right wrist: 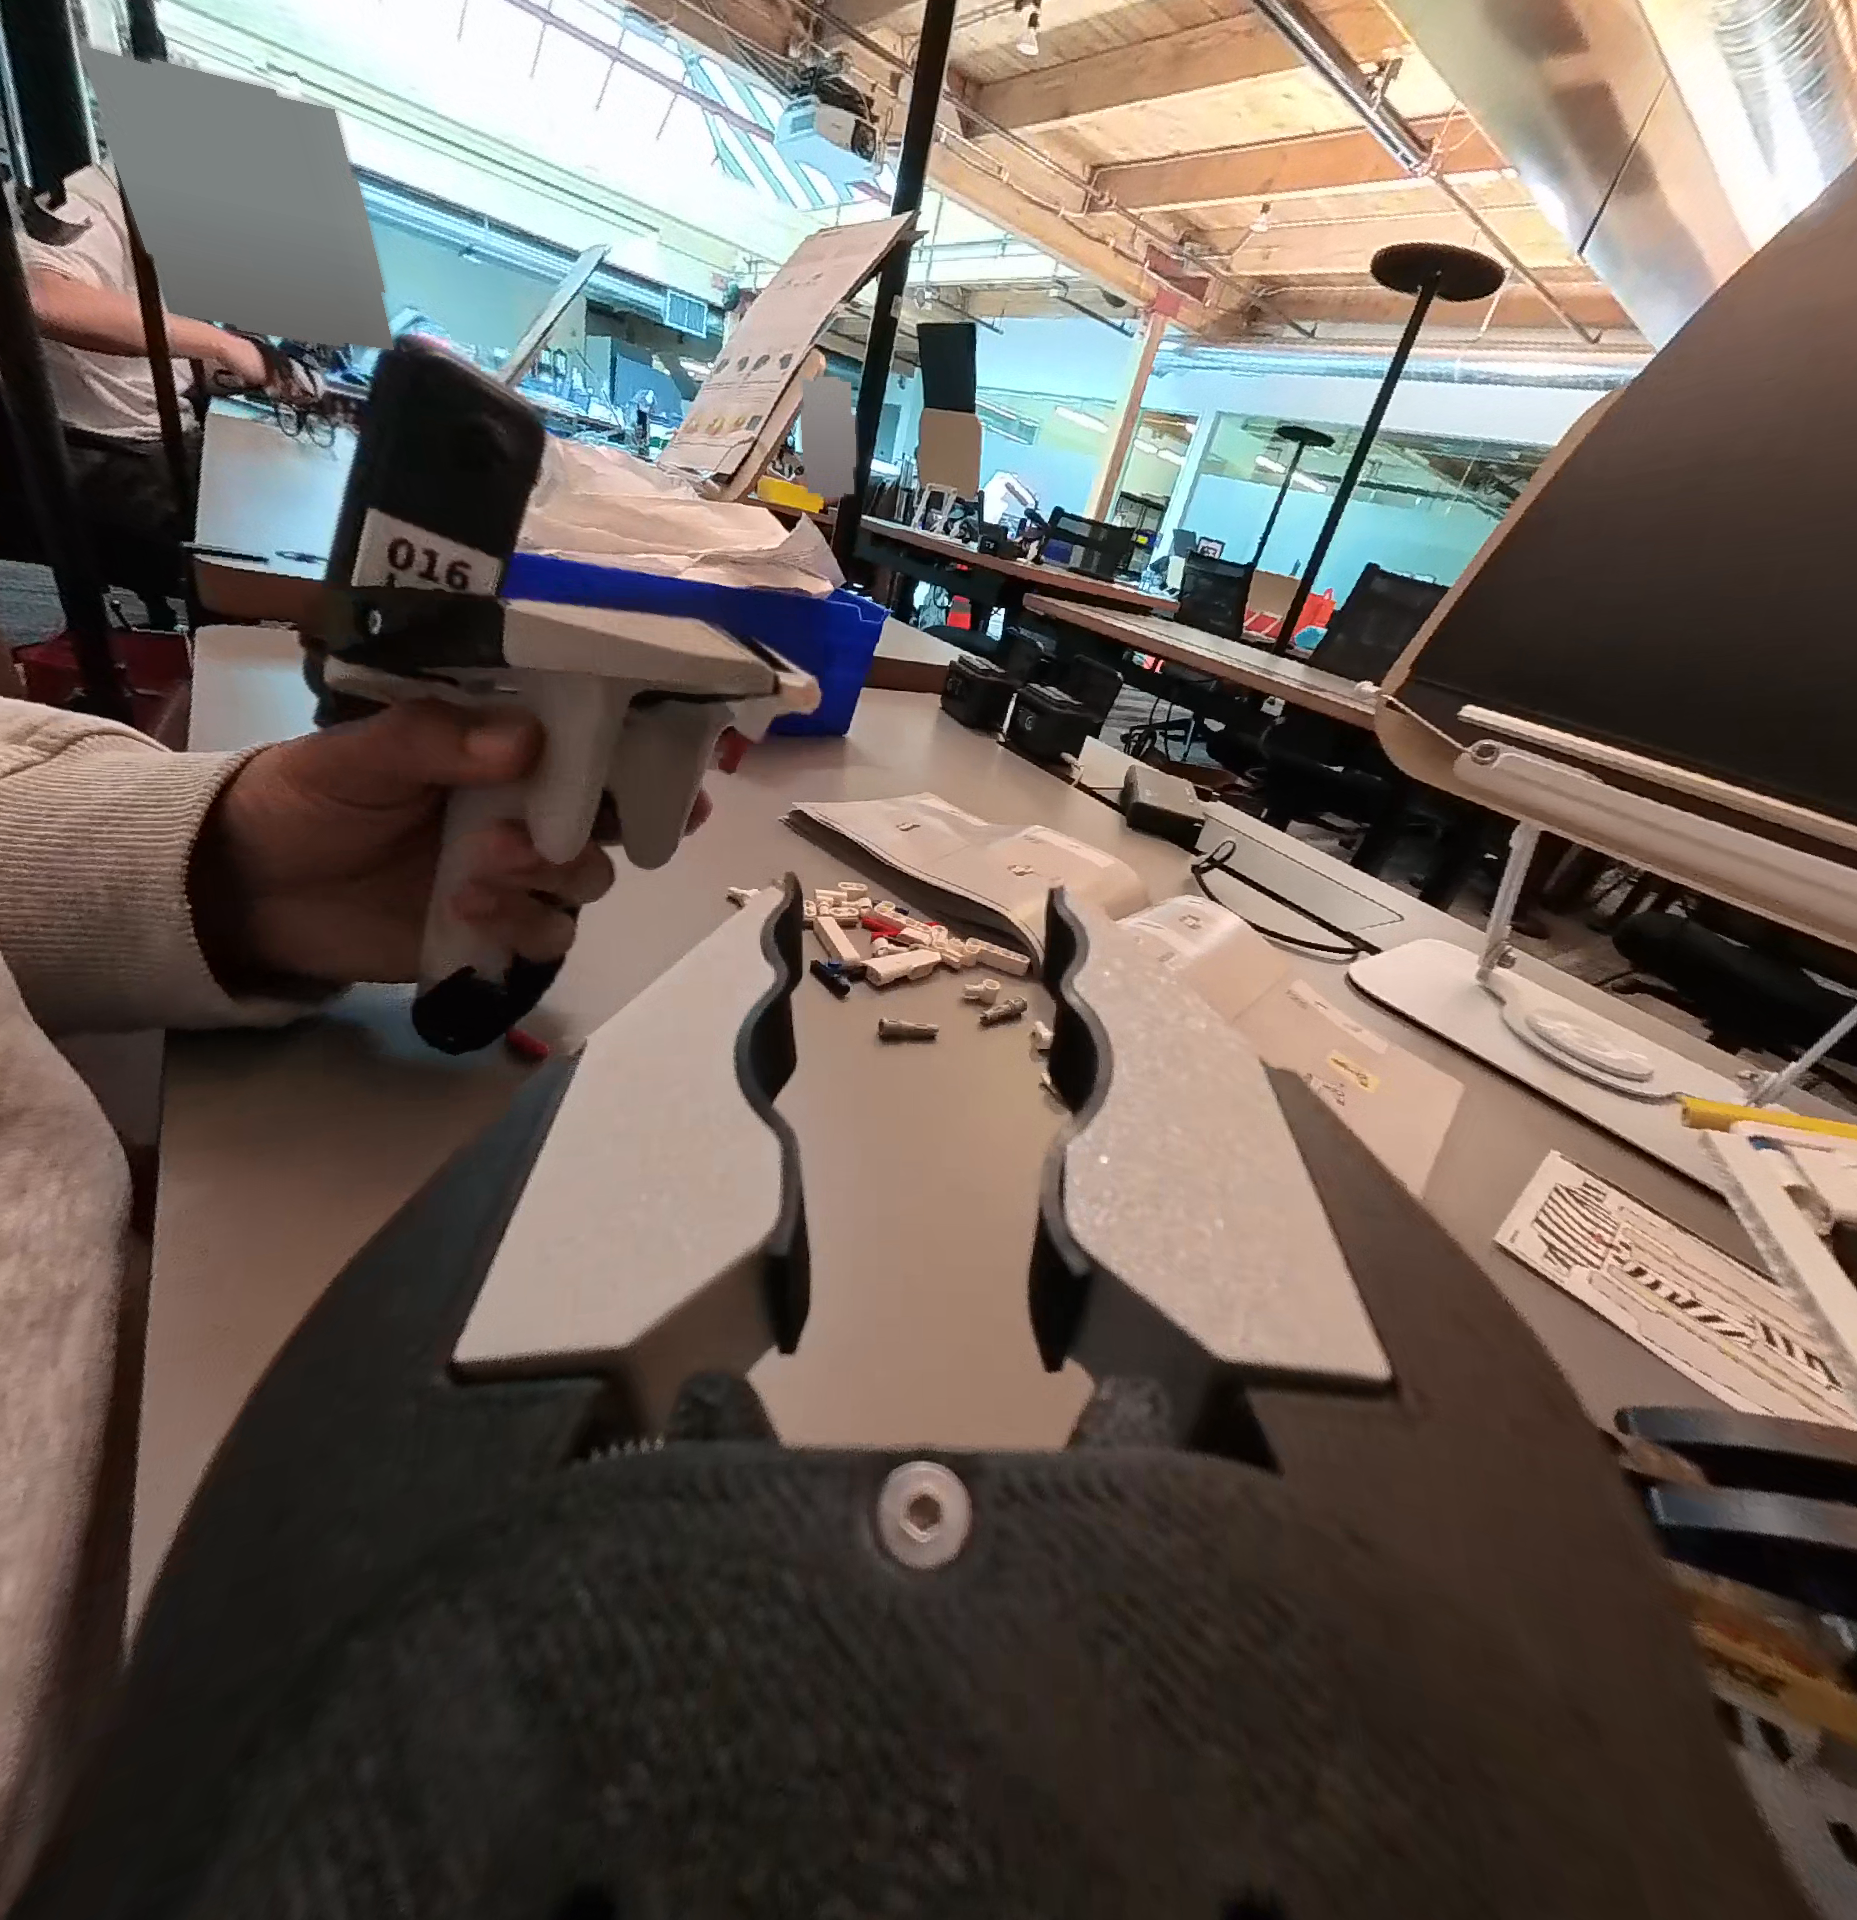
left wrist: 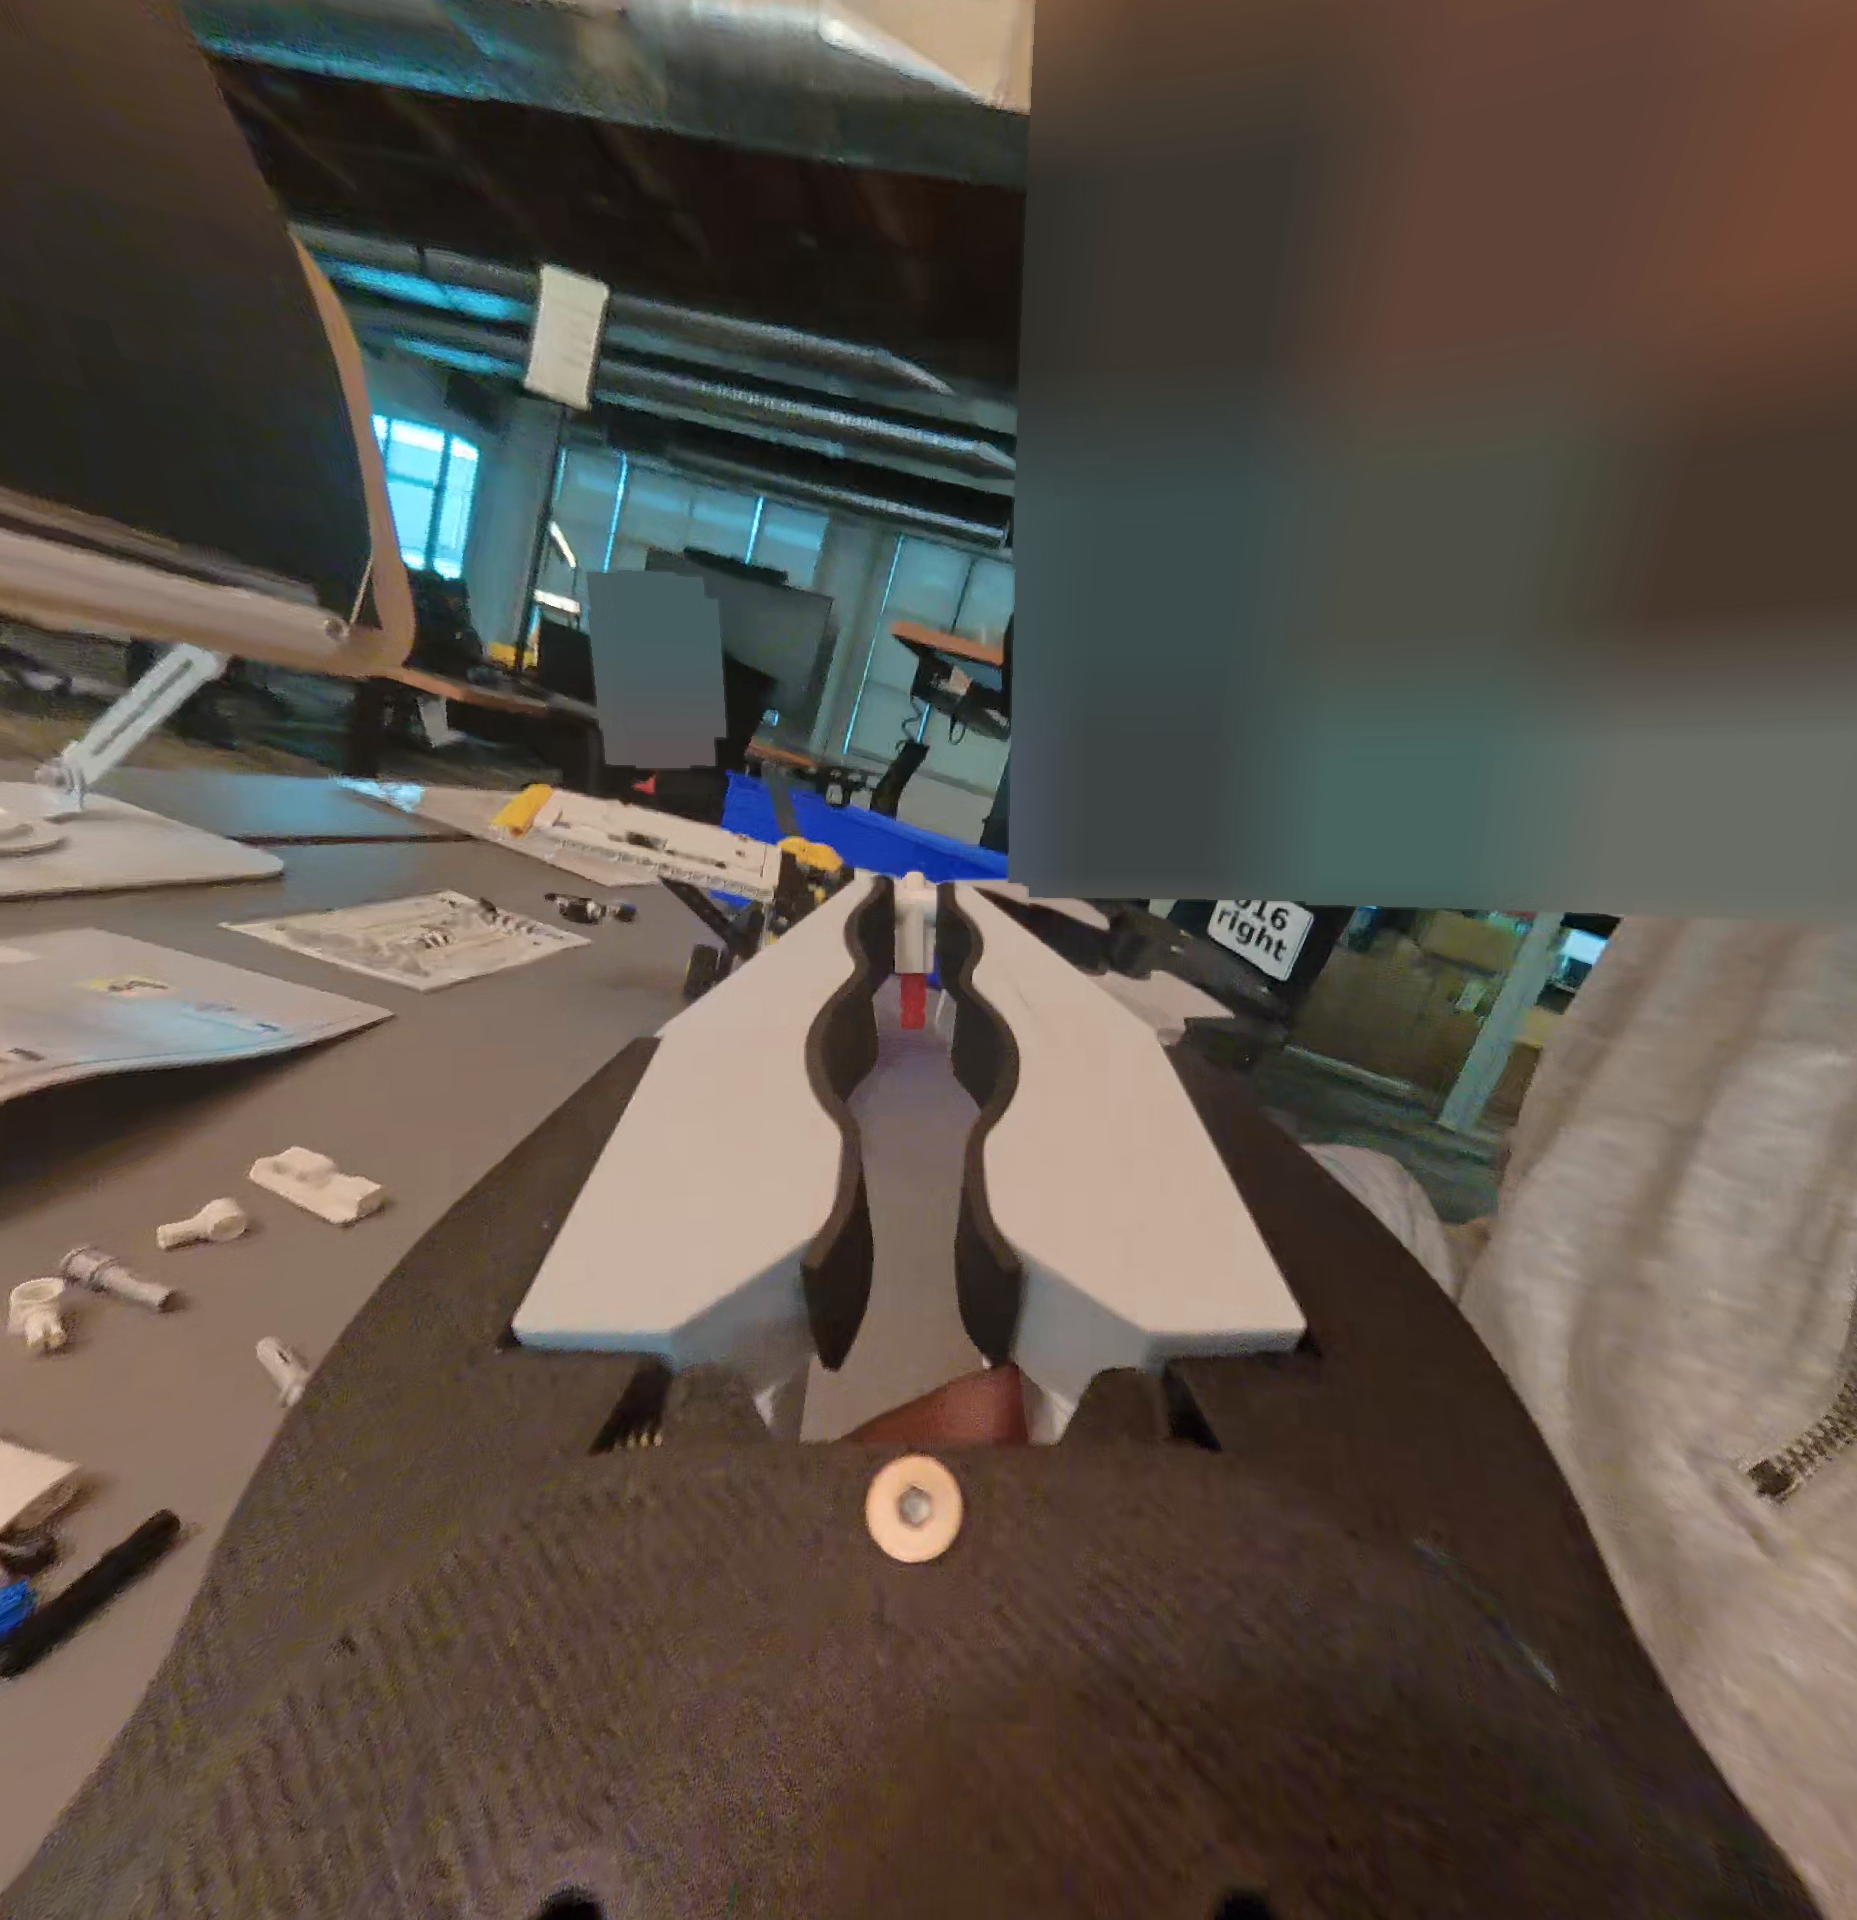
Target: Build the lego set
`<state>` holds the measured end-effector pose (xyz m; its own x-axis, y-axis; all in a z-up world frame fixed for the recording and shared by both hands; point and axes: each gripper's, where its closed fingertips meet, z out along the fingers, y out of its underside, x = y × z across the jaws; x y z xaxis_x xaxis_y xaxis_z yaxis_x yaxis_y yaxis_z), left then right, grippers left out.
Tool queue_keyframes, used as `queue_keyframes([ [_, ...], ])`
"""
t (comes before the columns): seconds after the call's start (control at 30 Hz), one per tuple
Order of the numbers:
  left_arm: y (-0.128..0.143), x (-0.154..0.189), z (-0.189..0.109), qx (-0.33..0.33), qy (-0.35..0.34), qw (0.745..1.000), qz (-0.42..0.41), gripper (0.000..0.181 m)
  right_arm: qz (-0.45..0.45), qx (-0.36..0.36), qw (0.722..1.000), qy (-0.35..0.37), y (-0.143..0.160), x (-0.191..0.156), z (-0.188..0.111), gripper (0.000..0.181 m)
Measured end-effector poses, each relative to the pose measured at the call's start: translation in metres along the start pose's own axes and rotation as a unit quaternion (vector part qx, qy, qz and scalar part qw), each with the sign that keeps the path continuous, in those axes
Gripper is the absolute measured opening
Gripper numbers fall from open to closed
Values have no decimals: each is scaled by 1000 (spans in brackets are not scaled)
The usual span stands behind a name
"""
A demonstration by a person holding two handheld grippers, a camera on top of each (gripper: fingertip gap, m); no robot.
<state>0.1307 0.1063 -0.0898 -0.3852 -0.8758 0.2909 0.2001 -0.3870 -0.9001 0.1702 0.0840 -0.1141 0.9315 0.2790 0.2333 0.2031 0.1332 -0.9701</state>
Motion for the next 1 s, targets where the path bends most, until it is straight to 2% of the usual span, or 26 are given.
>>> queue_keyframes([
  [0.33,-8,-4,-4,16,17,995,-95,6,4,-4,1000,17,3,5,0,49],
  [0.43,-12,-14,-6,27,-27,996,-86,6,30,-27,999,29,10,8,-2,53],
  [0.5,-12,-17,-8,28,-51,996,-69,6,38,-32,999,19,11,5,-4,49],
  [0.57,-10,-13,-7,18,-49,997,-58,6,42,-32,999,6,11,1,-5,41],
  [0.73,-10,-11,-11,13,-50,998,-39,6,30,-40,999,18,14,2,-3,42],
  [0.8,-13,-17,-19,9,-60,998,-36,6,21,-40,999,24,14,3,-4,44],
  [0.93,-44,-51,-60,51,-114,991,-55,6,6,-37,999,14,14,-1,-4,43],
  [1.0,-47,-66,-77,47,-140,987,-65,6,5,-37,999,15,14,0,-2,40],
])
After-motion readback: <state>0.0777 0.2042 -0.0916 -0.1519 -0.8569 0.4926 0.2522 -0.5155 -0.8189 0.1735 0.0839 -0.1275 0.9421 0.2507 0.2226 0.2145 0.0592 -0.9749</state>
